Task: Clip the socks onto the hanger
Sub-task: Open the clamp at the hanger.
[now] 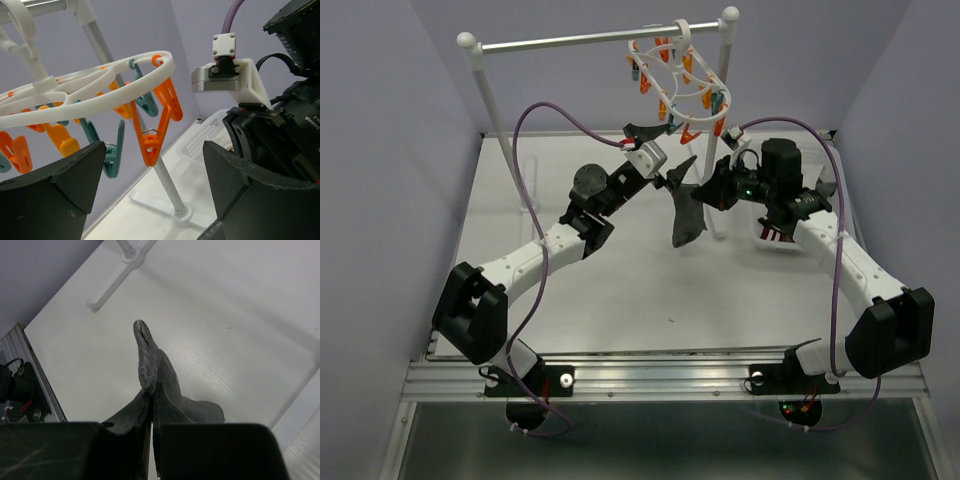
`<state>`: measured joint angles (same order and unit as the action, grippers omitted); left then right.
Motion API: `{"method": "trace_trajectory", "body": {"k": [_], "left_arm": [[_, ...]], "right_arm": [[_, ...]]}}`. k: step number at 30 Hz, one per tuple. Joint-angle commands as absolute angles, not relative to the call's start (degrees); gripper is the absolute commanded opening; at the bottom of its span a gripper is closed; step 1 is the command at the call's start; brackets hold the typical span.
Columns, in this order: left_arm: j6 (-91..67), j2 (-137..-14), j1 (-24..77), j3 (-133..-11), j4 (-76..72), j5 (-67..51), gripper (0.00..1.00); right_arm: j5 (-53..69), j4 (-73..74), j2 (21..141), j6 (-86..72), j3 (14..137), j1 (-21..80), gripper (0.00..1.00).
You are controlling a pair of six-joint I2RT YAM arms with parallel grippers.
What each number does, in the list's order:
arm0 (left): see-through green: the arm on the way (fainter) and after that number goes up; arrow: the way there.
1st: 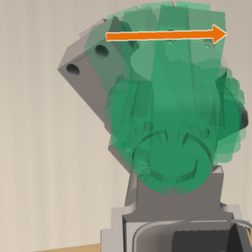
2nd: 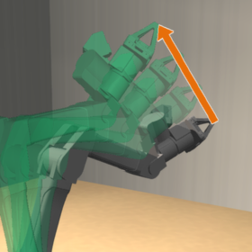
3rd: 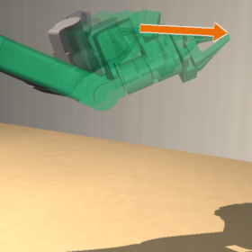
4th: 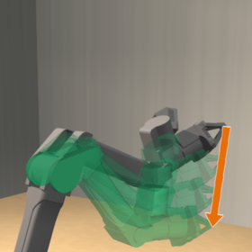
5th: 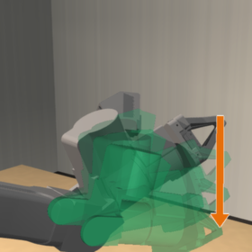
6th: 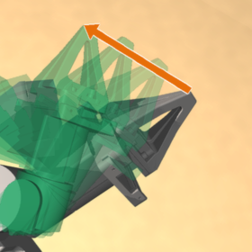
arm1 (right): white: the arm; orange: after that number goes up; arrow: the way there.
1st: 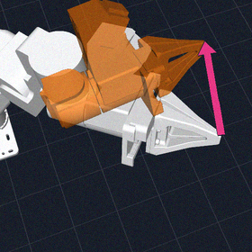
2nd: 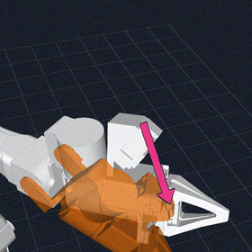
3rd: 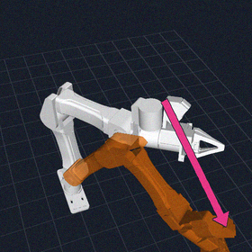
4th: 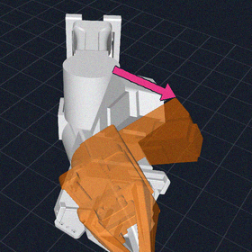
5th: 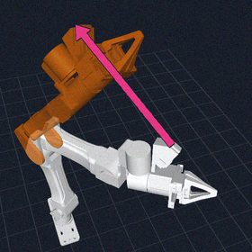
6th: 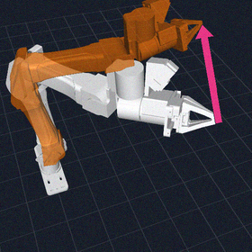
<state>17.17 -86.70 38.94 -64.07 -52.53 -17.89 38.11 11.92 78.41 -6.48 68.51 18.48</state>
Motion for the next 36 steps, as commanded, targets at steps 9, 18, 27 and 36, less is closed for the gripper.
{"method": "trace_trajectory", "body": {"k": [9,18,27,36], "left_arm": [[13.97,-83.32,39.73,-62.32,-60.99,-17.23,0.91],[16.26,-84.81,39.9,-63.46,-61.61,-16.7,0.91],[19.25,-86.92,39.99,-65.92,-60.64,-14.86,0.9],[19.51,-87.27,39.9,-66.36,-62.22,-13.89,0.74]], "right_arm": [[39.46,8.53,78.4,-7.38,68.82,18.9,0.05],[39.37,8.53,78.22,-7.3,68.64,18.9,0.05],[39.02,8.53,77.78,-7.21,68.38,18.9,0.05],[39.11,8.53,77.7,-7.03,68.38,18.9,0.05]]}}
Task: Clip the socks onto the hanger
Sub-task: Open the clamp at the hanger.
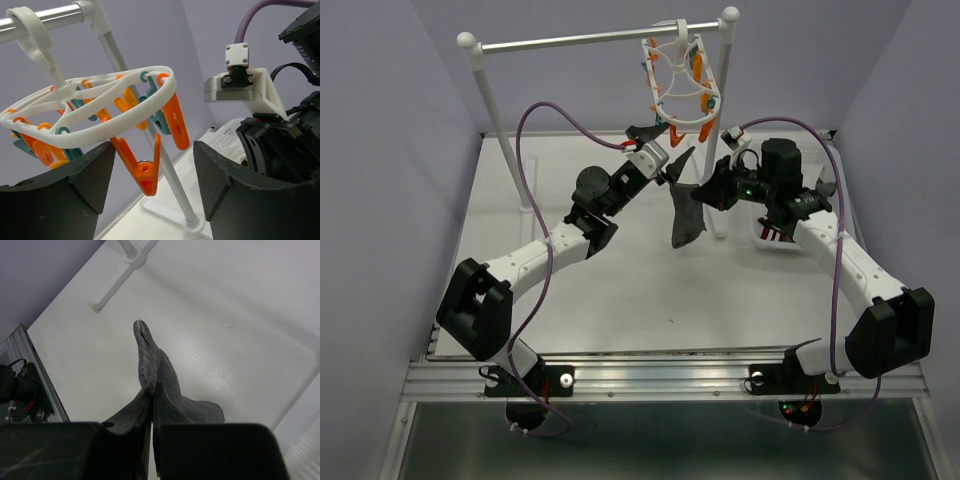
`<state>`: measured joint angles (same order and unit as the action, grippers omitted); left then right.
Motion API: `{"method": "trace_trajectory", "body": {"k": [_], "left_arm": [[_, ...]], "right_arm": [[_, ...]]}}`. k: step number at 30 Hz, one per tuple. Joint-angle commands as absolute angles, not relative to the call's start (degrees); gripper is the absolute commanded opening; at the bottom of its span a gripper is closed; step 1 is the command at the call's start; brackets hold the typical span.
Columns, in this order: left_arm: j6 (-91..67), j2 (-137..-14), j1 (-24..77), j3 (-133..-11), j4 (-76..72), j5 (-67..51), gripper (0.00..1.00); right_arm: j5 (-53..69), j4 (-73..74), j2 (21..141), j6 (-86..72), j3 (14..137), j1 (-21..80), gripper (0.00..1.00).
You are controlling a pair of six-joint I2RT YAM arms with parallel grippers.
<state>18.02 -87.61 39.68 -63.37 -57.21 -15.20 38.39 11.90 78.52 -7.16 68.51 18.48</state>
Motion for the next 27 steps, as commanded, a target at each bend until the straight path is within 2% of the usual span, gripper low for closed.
{"method": "trace_trajectory", "body": {"k": [1,11,17,18,27], "left_arm": [[19.51,-87.45,39.9,-66.53,-62.31,-13.63,0.73],[18.55,-89.38,39.9,-68.73,-63.11,-11.07,0.66],[18.11,-89.3,39.81,-68.2,-64.51,-11.25,0.44],[18.11,-89.21,39.81,-67.94,-64.51,-11.77,0.38],[15.56,-89.21,39.81,-68.64,-63.64,-14.68,0.2]], "right_arm": [[39.02,8.61,77.78,-6.94,68.38,18.9,0.05],[38.94,8.61,77.61,-6.94,68.29,18.9,0.05],[38.93,8.61,77.78,-6.94,68.38,18.9,0.05],[38.94,8.61,77.87,-6.94,68.38,18.9,0.05],[39.02,8.35,78.4,-6.42,68.73,18.9,0.05]]}}
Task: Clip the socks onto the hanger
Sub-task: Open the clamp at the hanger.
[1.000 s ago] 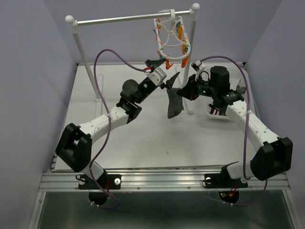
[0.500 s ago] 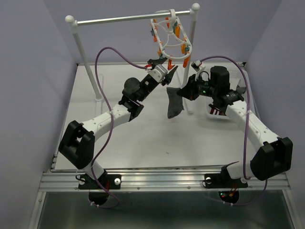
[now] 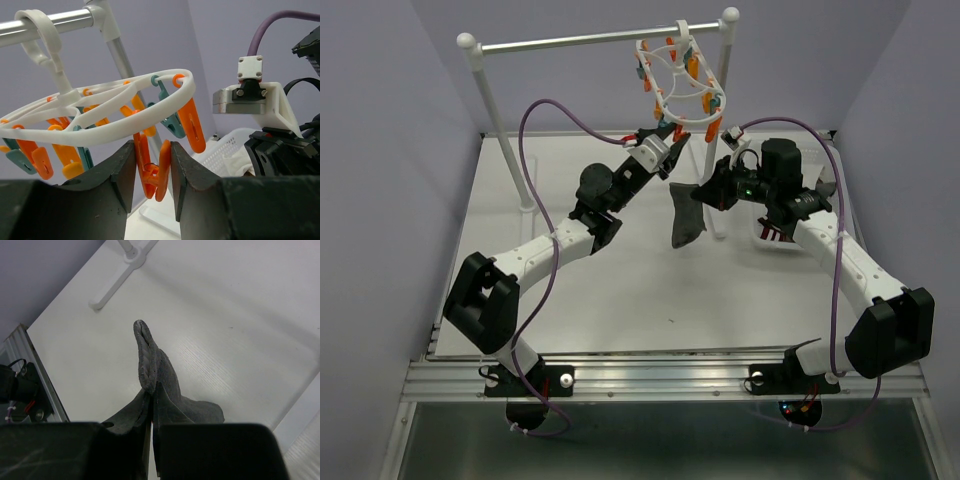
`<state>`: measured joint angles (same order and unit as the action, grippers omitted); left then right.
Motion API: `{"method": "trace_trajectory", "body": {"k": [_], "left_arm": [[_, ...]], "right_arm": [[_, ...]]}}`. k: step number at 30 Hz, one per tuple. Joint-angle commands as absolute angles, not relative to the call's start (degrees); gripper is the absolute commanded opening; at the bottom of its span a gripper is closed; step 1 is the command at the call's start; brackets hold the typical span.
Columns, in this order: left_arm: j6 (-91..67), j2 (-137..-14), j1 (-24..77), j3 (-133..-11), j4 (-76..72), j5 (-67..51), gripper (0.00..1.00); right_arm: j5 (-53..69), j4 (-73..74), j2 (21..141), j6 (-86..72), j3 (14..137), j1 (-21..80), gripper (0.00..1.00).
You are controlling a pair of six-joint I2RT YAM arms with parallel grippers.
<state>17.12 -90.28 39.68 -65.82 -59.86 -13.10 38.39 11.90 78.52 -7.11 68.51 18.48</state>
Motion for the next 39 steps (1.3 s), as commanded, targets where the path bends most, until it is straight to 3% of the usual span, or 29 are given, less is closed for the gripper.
{"method": "trace_trajectory", "body": {"k": [1,3,9,23,39], "left_arm": [[14.95,-89.3,39.81,-69.16,-63.2,-14.76,0.2],[12.67,-89.3,39.82,-69.96,-62.06,-14.68,0.19],[6.43,-89.91,39.73,-72.42,-57.84,-13.71,0.0],[-4.03,-88.68,39.11,-72.69,-54.23,-10.9,0.0],[-20.83,-85.43,30.06,-69.97,-57.03,-28.29,0.0]], "right_arm": [[38.94,8.09,78.31,-6.42,68.73,18.9,0.05],[39.02,7.3,77.87,-6.24,68.38,18.9,0.04],[39.81,5.36,77.43,-6.33,68.55,18.9,0.03],[41.3,-1.21,76.03,-6.51,70.14,18.9,0.01],[58.09,-2.55,79.18,-2.63,77.16,17.67,0.01]]}}
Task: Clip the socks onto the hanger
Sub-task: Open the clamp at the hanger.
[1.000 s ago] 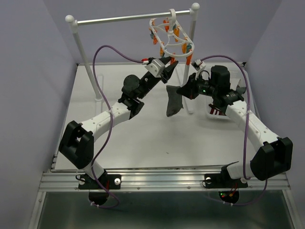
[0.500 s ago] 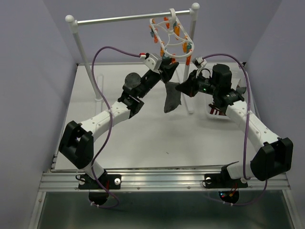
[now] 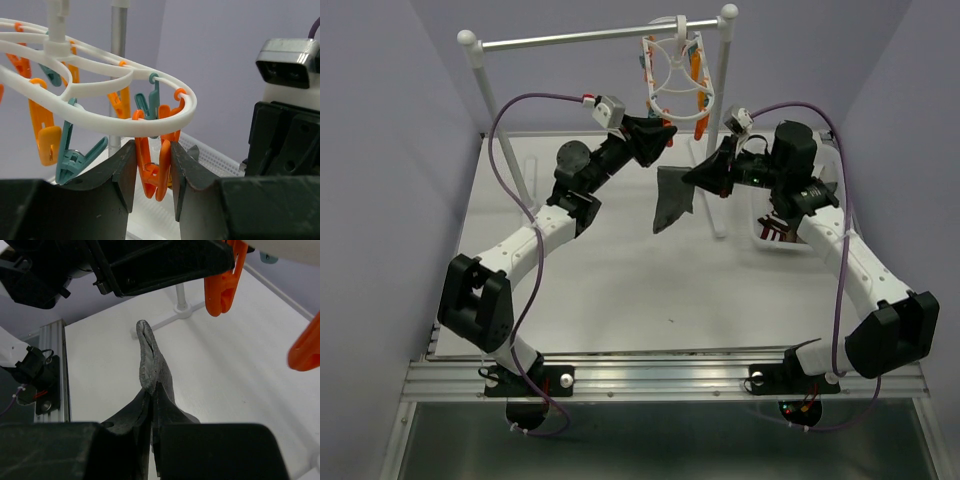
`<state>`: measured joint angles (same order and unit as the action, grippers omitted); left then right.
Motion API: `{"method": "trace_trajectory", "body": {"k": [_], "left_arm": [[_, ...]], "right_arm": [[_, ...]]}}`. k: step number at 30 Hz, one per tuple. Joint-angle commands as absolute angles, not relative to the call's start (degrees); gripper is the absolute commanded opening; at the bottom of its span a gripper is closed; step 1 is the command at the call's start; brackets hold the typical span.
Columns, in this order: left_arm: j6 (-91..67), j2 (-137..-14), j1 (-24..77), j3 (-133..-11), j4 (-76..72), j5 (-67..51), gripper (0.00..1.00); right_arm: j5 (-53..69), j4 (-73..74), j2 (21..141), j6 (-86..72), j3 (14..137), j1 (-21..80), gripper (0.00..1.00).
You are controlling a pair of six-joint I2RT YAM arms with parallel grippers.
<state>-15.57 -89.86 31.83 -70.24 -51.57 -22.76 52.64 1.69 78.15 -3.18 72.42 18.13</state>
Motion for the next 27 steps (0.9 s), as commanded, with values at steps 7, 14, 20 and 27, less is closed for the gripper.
{"method": "trace_trajectory", "body": {"k": [7,14,20,27], "left_arm": [[-24.95,-84.2,27.51,-69.08,-59.23,-33.22,0.0],[-29.97,-84.46,25.58,-69.78,-60.64,-37.7,0.0],[-30.14,-84.64,25.05,-69.43,-60.56,-37.62,0.0],[-31.64,-85.6,24.79,-69.43,-60.82,-37.7,0.0]], "right_arm": [[61.79,-2.99,84.01,-5.97,81.29,17.14,0.01],[61.35,-11.21,86.66,-12.81,82.27,17.14,0.01],[60.65,-18.01,87.45,-18.45,82.09,17.14,0.01],[61.08,-20.12,88.59,-20.83,83.41,17.14,0.01]]}}
